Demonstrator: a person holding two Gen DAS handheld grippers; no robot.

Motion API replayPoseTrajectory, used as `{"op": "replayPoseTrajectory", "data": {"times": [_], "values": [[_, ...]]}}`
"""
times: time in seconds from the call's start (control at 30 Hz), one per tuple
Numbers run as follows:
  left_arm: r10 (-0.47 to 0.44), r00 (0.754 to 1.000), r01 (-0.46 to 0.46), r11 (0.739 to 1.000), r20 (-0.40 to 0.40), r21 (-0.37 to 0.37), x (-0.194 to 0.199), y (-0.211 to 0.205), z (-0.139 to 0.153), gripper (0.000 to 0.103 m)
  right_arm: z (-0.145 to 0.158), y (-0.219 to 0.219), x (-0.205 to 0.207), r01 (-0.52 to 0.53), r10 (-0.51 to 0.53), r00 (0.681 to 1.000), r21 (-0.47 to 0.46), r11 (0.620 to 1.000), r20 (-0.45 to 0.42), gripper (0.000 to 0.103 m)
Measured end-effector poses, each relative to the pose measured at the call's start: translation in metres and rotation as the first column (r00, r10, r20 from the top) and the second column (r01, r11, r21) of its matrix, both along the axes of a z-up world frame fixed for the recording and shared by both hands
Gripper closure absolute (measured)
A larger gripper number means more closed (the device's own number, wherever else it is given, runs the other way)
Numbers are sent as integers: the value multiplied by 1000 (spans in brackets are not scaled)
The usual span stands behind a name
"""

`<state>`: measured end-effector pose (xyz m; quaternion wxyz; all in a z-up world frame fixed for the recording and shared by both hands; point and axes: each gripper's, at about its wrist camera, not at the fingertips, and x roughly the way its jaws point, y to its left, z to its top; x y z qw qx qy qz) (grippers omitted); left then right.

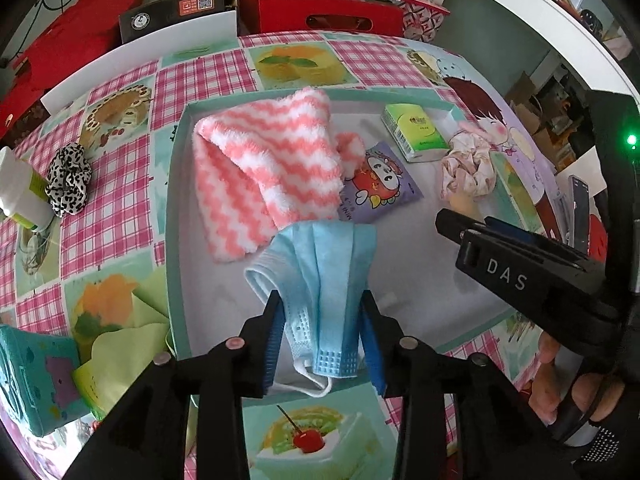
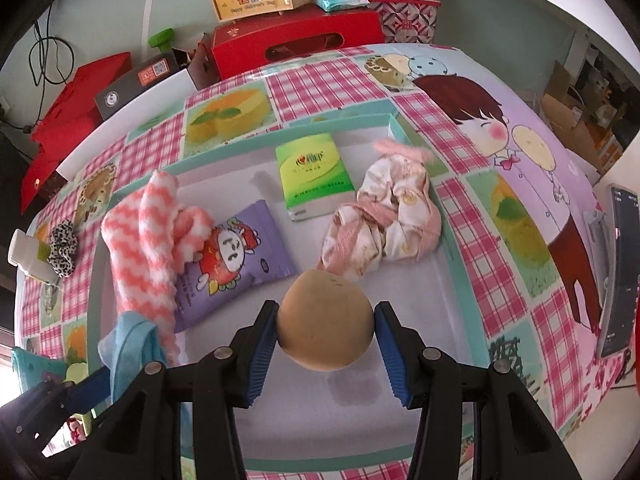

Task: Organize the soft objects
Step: 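Open the left gripper to drop the mask while the right drops the sponge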

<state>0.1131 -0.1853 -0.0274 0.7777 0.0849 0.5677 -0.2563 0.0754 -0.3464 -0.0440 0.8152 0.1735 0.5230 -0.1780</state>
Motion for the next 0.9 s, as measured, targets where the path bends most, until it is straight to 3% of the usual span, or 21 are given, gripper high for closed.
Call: {"op": "replayPoseTrajectory", "data": {"times": [0.13,0.43,0.53,0.9], "values": [[4,1000,-4,1000,10,-12,-3,4,5,54,2,1,-4,7,-7,1000,-2,1000,4,42],[63,997,-60,996,45,-59,1,22,21,53,6,3,-9,15,-15,1000,-22,1000,14,32],[98,994,-95,993,46,-66,6,30,22,37,8,6,-8,5,-4,1000,-38,999,16,24],[247,968,-242,966,46,-91,26,61,19,35,8,18,-3,-33,35,999,-58,998,31,15]]}}
